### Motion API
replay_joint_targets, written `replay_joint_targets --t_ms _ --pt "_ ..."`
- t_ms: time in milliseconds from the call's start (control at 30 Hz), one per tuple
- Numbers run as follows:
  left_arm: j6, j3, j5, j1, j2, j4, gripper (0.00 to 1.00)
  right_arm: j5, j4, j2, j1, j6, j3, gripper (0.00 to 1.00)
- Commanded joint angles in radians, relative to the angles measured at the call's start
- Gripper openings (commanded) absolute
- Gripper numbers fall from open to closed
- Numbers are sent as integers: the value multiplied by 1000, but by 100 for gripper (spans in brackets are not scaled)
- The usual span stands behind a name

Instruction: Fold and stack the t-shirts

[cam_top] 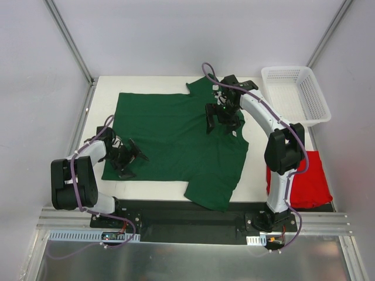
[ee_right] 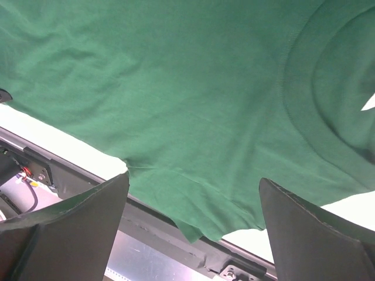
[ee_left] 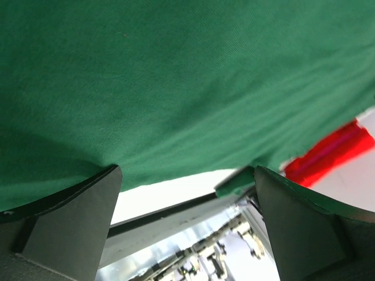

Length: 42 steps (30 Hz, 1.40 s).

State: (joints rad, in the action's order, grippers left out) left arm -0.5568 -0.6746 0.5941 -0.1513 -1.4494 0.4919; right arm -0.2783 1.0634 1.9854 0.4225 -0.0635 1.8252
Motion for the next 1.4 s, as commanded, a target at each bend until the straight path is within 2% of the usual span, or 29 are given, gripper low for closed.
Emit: replay_joint_targets --t_ms 0,200,300,333,367,400,467,567,600,667,700,800,900,1033,1233,1367 --pt "6 21 -191 -2 26 86 99 -35 41 -71 -4 -1 51 96" --pt "-57 46 -183 -4 18 126 99 -35 61 -74 -4 -9 65 96" --pt "-90 18 -117 -5 128 141 99 -1 64 -73 -1 -7 48 96" --pt "-118 -6 -111 -5 220 154 99 25 57 -73 -1 -7 40 96" --pt "-132 -38 -105 -5 265 163 99 34 52 -73 1 -7 33 96" --pt "-138 -133 -102 -4 311 172 99 45 47 -69 2 -9 23 96" --pt "-120 -254 -106 2 267 237 99 97 35 -68 5 -12 6 96" --pt "-98 -442 -99 4 147 206 99 171 33 -47 1 -9 8 96" --pt "-85 -538 -96 2 53 200 99 166 35 -39 -2 -4 9 96" --pt "-49 -633 -47 2 -69 185 99 127 27 -20 -13 17 2 96" --pt "-43 -720 -15 4 -191 186 99 66 11 -17 -14 27 -10 96" --pt "-37 -856 3 4 -380 180 99 -97 -37 -4 -16 45 -63 96" --pt "-31 -965 7 7 -516 175 99 -79 -26 27 19 11 -63 96" --pt "-26 -1034 27 10 -637 172 99 -99 -46 104 19 11 -34 96" --pt "-3 -1036 35 12 -686 149 99 -124 30 297 6 30 176 96" --pt "1 -1049 50 12 -729 131 99 -122 58 375 -10 48 227 96"
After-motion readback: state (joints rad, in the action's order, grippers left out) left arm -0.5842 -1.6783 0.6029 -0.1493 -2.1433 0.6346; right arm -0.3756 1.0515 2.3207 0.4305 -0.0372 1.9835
